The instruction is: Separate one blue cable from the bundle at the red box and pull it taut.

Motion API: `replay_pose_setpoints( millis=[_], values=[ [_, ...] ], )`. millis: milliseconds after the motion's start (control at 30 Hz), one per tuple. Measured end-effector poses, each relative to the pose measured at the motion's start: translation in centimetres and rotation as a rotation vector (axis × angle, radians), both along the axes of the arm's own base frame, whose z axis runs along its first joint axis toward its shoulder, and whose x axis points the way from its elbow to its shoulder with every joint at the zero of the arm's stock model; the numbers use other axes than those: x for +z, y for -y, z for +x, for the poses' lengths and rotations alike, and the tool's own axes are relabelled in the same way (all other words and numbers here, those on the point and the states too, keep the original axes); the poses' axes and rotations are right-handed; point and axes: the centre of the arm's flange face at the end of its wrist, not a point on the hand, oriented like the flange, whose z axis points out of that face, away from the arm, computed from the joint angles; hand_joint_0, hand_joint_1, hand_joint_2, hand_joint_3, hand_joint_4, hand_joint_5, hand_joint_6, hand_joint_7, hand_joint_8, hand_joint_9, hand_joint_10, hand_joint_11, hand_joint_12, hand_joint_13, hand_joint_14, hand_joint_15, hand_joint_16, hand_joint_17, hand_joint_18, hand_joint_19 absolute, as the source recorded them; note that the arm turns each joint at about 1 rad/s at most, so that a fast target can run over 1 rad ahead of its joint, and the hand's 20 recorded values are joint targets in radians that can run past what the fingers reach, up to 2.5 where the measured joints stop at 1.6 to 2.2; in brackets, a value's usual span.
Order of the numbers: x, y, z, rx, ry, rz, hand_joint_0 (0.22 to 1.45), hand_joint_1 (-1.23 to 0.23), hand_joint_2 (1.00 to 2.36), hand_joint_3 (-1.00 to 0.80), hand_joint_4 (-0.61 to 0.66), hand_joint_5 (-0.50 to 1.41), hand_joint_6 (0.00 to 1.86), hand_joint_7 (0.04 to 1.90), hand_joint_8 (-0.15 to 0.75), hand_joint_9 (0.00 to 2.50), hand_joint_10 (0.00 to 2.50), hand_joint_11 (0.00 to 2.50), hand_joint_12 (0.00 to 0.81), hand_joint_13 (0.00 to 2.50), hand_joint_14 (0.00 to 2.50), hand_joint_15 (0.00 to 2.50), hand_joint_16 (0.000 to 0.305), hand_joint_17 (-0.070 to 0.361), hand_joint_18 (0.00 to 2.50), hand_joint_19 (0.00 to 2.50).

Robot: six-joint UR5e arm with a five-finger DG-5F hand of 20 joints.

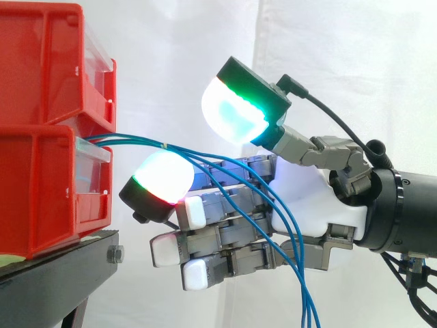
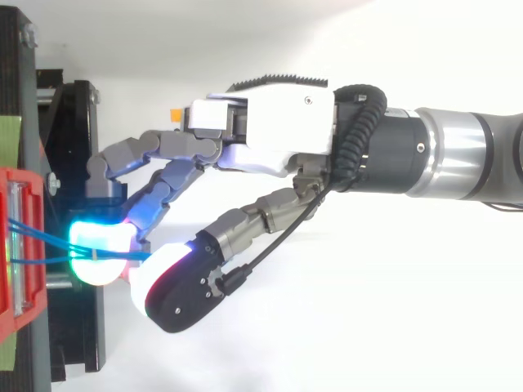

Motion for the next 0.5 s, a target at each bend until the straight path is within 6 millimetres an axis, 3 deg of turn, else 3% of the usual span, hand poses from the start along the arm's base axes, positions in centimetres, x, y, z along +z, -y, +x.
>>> replay_pose_setpoints(
  millis=[200,300,367,500],
  values=[
    [-0.03,0.05,-0.01,-0.001,-0.001,0.000,0.61,-0.59,1.01,-0.41,0.14,-0.13,0.74,1.07,0.315,0.91,0.02,0.81,0.391,0.80,0.02,0.56,0.051,0.114,0.66,0.70],
    [-0.06,0.19,-0.06,-0.002,-0.004,0.001,0.60,-0.62,1.01,-0.32,0.12,-0.14,0.77,1.10,0.317,0.90,0.02,0.83,0.394,0.80,0.02,0.57,0.051,0.115,0.66,0.70],
    [-0.12,0.31,-0.10,-0.002,-0.008,0.001,0.59,-0.73,1.02,-0.19,0.10,-0.17,0.84,1.08,0.319,0.89,0.03,0.87,0.395,0.79,0.02,0.58,0.051,0.115,0.66,0.71],
    [-0.26,0.58,-0.23,-0.003,-0.019,0.000,0.60,-0.76,1.02,-0.13,0.07,-0.18,0.86,1.10,0.316,0.89,0.02,0.89,0.396,0.80,0.02,0.60,0.051,0.115,0.66,0.72]
  ],
)
